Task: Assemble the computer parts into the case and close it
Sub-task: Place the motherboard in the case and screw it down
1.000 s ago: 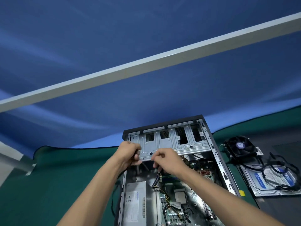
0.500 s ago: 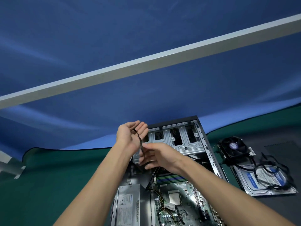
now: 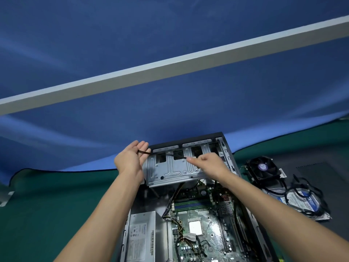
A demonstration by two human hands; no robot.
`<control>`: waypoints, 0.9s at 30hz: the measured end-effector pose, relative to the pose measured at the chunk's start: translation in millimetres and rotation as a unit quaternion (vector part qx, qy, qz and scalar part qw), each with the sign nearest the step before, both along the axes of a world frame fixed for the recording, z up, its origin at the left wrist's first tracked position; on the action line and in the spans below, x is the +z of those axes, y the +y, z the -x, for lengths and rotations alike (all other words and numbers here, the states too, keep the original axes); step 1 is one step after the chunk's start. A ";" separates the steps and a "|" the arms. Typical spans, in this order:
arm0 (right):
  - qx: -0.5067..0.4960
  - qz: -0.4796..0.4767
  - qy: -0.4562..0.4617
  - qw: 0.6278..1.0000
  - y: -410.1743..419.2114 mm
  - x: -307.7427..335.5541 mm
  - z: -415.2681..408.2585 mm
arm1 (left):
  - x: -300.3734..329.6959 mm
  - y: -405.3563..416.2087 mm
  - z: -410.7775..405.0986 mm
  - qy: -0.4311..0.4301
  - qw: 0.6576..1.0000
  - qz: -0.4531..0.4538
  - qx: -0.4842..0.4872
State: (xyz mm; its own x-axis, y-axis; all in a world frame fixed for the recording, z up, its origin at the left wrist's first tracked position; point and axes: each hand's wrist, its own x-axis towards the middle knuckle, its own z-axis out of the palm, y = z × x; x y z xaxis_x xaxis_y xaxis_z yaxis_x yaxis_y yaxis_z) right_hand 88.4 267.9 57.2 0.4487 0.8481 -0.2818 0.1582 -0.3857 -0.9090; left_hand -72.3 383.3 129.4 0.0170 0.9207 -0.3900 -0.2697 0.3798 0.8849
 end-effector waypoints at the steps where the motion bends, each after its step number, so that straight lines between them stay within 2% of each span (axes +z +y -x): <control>1: -0.005 0.008 -0.028 1.000 -2.7 -2.3 -4.6 | -1.7 1.6 2.4 0.009 1.000 -0.009 0.011; 3: -0.037 0.018 -0.065 0.997 -9.4 -4.7 -16.8 | -5.0 5.7 8.9 0.028 0.999 -0.020 0.037; 4: -0.057 0.019 -0.050 0.997 -14.2 -3.9 -23.6 | -7.4 7.9 12.9 0.034 0.998 -0.021 0.048; 7: -0.068 0.031 0.046 0.996 -26.6 1.0 -39.0 | -14.0 9.9 21.5 0.051 0.998 -0.027 0.038; 9: -0.034 0.059 0.088 0.994 -29.7 4.3 -41.4 | -17.0 5.0 20.8 0.066 0.997 -0.048 -0.012; 10: -0.027 0.057 0.144 0.988 -29.1 4.9 -41.7 | -17.8 0.4 18.3 0.080 0.994 -0.061 -0.047; 13: -0.055 0.017 0.378 0.924 -22.5 11.6 -40.5 | -18.4 -17.8 6.1 0.131 0.969 -0.089 -0.190; 16: -0.062 0.006 0.500 0.864 -15.2 21.9 -33.2 | -16.0 -42.5 -10.6 0.203 0.904 -0.092 -0.365; 18: -0.064 0.015 0.501 0.863 -11.7 25.9 -28.8 | -15.9 -56.7 -20.1 0.236 0.852 -0.097 -0.457; 20: -0.065 0.031 0.443 0.894 -9.7 28.1 -26.0 | -18.0 -67.5 -29.3 0.251 0.810 -0.102 -0.520; 22: -0.064 0.045 0.376 0.923 -9.5 31.0 -23.8 | -20.2 -75.4 -37.7 0.263 0.783 -0.110 -0.553; 23: -0.067 0.047 0.352 0.932 -10.1 32.0 -22.9 | -20.9 -78.8 -41.6 0.254 0.783 -0.106 -0.558; 27: -0.067 0.046 0.289 0.954 -11.2 29.4 -19.2 | -19.1 -85.7 -51.3 0.172 0.821 -0.060 -0.542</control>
